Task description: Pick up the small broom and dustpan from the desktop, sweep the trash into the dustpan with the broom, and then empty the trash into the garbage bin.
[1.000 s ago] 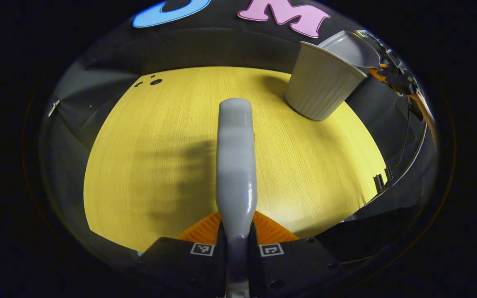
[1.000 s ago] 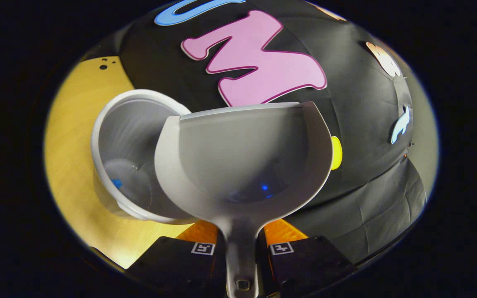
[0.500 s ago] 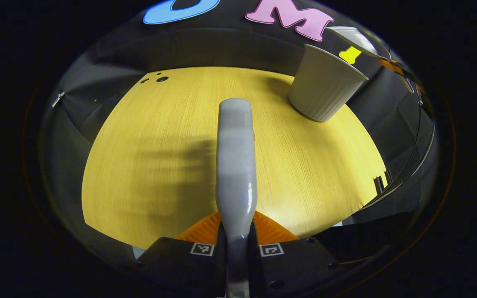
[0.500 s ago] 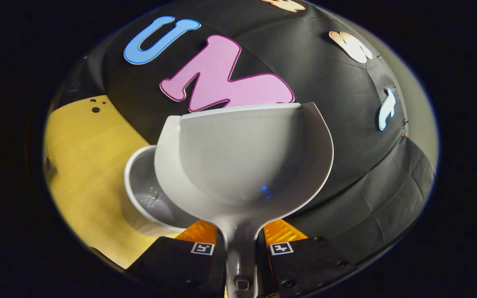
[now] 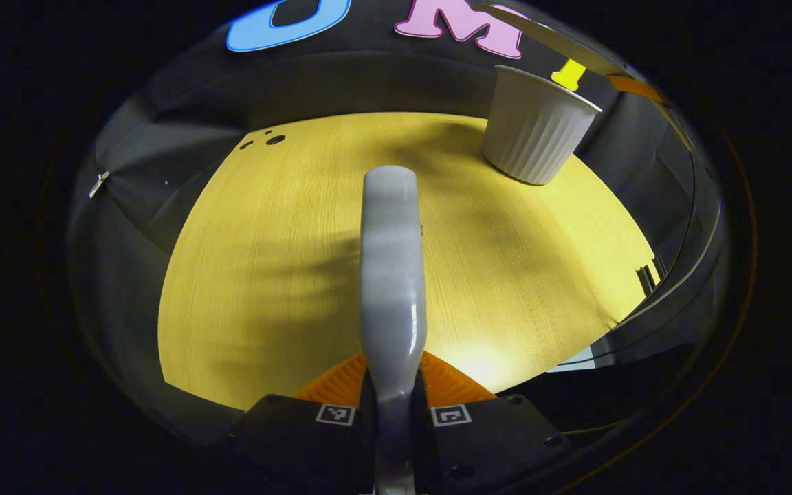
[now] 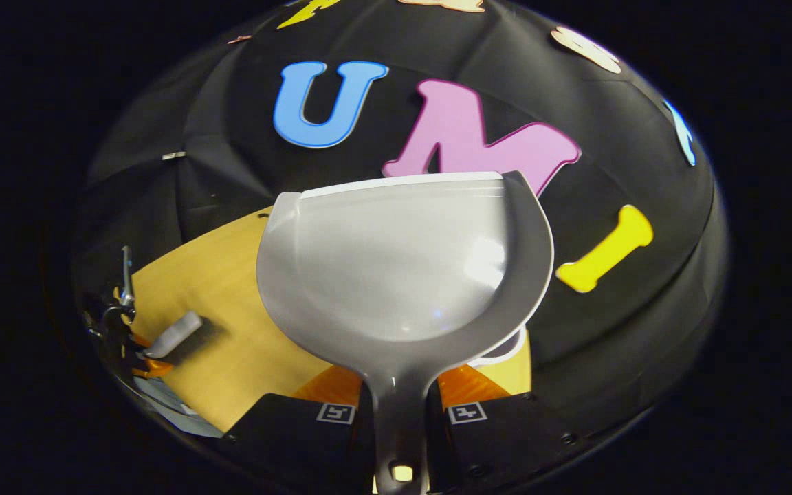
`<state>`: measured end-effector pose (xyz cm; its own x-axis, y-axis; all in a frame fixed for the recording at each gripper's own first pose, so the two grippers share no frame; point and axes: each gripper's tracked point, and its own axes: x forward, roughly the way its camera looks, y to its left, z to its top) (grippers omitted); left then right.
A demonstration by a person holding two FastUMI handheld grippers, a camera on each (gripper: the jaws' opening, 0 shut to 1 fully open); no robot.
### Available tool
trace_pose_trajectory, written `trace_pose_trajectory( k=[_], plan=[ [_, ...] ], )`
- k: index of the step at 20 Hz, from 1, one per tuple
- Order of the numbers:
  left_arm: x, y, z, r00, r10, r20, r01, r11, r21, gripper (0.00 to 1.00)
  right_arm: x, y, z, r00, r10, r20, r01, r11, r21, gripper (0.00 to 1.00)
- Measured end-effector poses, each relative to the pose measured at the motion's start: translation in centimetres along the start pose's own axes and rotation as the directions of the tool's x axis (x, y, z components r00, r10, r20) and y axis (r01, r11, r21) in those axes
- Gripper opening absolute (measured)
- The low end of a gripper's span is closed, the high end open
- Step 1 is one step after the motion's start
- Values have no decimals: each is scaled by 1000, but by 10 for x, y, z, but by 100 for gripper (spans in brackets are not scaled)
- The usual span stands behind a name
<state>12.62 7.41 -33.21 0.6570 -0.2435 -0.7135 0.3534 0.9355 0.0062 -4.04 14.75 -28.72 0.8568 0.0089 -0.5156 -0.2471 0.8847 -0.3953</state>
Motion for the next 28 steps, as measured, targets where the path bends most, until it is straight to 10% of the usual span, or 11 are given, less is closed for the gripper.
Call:
trace_pose_trajectory(
  k=[7, 14, 28],
  plan=[
    [12, 25, -2, 999, 30, -16, -30, 998, -52, 26, 20, 84, -119, 952, 177, -249, -135, 975, 174, 33],
    [51, 37, 9, 995, 48, -92, -60, 990, -125, 26, 42, 94, -223, 866, 230, -443, -89, 945, 315, 34],
    [84, 34, 18, 972, 74, -223, -100, 989, -111, 24, 66, 109, -240, 817, 286, -501, -62, 907, 416, 38]
  ],
)
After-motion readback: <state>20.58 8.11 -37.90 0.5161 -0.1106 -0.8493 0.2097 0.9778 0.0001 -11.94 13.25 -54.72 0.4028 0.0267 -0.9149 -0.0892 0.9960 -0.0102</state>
